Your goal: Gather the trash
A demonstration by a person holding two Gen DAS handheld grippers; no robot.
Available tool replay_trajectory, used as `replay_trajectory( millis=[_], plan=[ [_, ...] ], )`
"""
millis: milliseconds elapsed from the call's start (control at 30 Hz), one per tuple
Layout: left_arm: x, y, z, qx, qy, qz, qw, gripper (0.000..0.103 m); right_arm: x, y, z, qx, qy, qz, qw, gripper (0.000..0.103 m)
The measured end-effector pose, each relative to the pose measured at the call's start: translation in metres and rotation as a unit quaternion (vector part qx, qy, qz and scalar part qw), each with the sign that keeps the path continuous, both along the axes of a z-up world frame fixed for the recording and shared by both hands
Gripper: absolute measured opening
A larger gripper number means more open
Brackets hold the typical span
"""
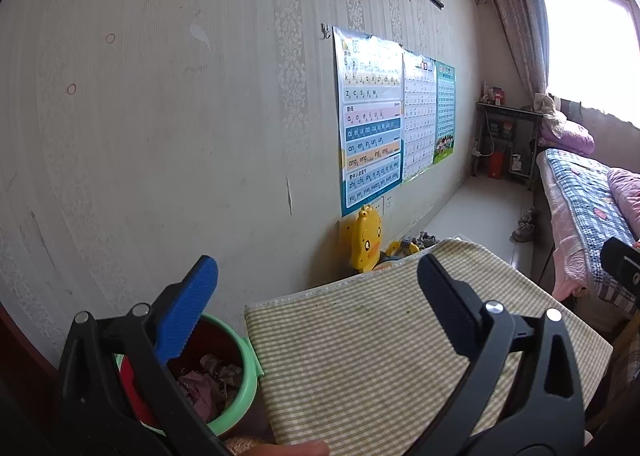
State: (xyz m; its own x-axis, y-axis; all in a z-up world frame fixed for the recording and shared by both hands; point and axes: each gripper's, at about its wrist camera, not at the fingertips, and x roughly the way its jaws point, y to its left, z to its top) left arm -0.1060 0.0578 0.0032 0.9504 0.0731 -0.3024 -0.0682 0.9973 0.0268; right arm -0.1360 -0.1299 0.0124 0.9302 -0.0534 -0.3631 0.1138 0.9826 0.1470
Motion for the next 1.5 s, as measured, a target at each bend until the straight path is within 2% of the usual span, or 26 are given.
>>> replay_trajectory(
  millis=[367, 1500],
  plan=[
    [0.0025, 0.0041, 0.0, -0.001, 0.004, 0.016, 0.9999, 0.098, 0.0006, 0.0004, -0.0024, -0.001, 0.003, 0.002, 1.0, 0.095],
    [0.0018, 0.0002, -0.0067, 0.018, 0.011, 0.014, 0.9997, 0.098, 0.0012, -0.0014, -0.0058, 0.0, 0.009, 0.003, 1.0, 0.095]
  ],
)
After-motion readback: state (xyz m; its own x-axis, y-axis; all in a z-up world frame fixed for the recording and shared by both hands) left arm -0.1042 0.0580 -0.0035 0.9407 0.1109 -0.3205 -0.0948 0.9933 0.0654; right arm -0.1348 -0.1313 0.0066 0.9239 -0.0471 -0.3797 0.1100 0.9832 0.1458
